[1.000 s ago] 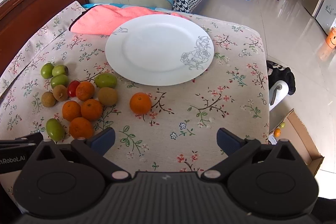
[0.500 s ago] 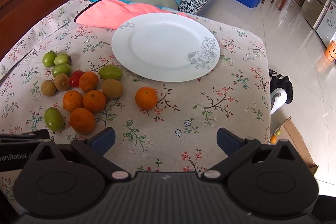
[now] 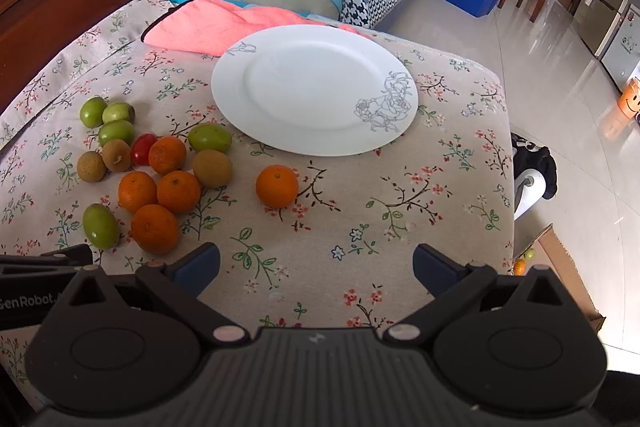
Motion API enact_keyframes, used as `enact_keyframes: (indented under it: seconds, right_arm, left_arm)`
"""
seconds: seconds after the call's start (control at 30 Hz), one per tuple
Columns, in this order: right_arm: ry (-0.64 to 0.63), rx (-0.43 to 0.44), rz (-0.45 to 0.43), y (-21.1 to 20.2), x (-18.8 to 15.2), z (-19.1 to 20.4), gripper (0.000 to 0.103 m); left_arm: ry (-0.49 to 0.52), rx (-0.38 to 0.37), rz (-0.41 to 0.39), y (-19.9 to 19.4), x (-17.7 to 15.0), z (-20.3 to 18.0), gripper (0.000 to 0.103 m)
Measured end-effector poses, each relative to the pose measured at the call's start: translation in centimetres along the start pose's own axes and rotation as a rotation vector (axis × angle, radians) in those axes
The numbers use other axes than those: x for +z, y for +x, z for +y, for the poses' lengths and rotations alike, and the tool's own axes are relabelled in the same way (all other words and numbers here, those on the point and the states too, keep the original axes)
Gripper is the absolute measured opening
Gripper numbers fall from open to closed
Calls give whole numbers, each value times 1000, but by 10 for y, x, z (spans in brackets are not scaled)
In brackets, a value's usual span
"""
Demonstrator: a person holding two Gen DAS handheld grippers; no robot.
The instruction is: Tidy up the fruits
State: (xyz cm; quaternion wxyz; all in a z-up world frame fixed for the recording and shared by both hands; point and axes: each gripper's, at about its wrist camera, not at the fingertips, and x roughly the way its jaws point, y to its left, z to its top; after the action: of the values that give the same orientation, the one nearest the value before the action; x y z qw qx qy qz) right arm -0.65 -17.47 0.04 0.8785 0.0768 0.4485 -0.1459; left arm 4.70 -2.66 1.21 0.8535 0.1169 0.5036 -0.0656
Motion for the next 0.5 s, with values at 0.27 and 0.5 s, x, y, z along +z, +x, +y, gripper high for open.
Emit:
enact_keyframes:
  seconds: [0.27, 0.5]
  right_arm:
    - [-8, 10, -6, -2, -2, 0, 102]
    - [-14, 32, -22, -4, -2, 0, 102]
  left_arm:
    - [-1, 0, 0, 1, -2, 0, 102]
    - [-2, 0, -6, 0, -3, 1, 102]
